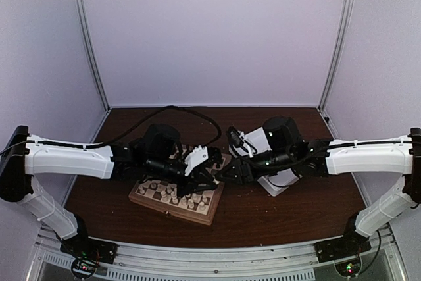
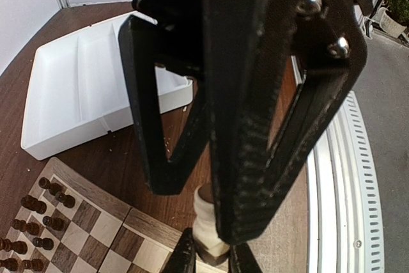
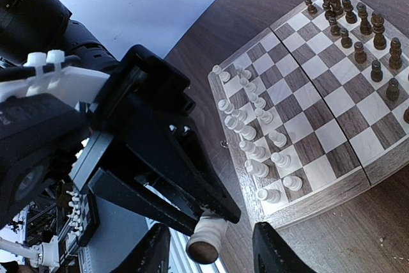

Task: Set up the chess pieces on the board
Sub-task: Place the chess piece on the chessboard.

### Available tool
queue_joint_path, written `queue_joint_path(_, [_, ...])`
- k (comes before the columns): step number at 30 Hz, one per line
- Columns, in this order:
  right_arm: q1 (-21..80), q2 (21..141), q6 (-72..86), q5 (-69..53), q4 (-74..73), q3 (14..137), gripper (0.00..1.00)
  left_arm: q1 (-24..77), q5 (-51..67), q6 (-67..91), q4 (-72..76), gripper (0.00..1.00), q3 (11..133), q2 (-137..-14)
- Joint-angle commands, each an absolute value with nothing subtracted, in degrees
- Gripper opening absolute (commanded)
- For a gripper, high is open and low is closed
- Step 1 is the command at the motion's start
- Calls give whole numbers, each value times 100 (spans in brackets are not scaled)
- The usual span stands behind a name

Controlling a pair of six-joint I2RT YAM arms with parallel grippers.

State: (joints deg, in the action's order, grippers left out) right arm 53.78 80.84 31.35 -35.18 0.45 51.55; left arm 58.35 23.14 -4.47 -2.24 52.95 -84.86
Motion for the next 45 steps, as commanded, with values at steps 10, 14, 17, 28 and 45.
queue_joint_path(10, [5440,8263,3034,-3587,40,5413,31,5863,2285,-527,-65,3,5432,-8481])
queue_joint_path(14, [5440,8215,3028,-3528,44,5398,21,5863,2277,-532,-45,6,5432,-8496])
queue_joint_path(17, [5432,8151,3033,-3423,43,5360,18,5866,2243,-512,-38,10,5423,-8482])
queue_joint_path(28, [5281,7693,3311,-2873,363,4950,10,5853,1847,237,939,41,4896,-8195])
queue_joint_path(45, [5186,7314,5233,-2649,3465,4298,10,5062,2957,2420,3951,68,4261,-7521])
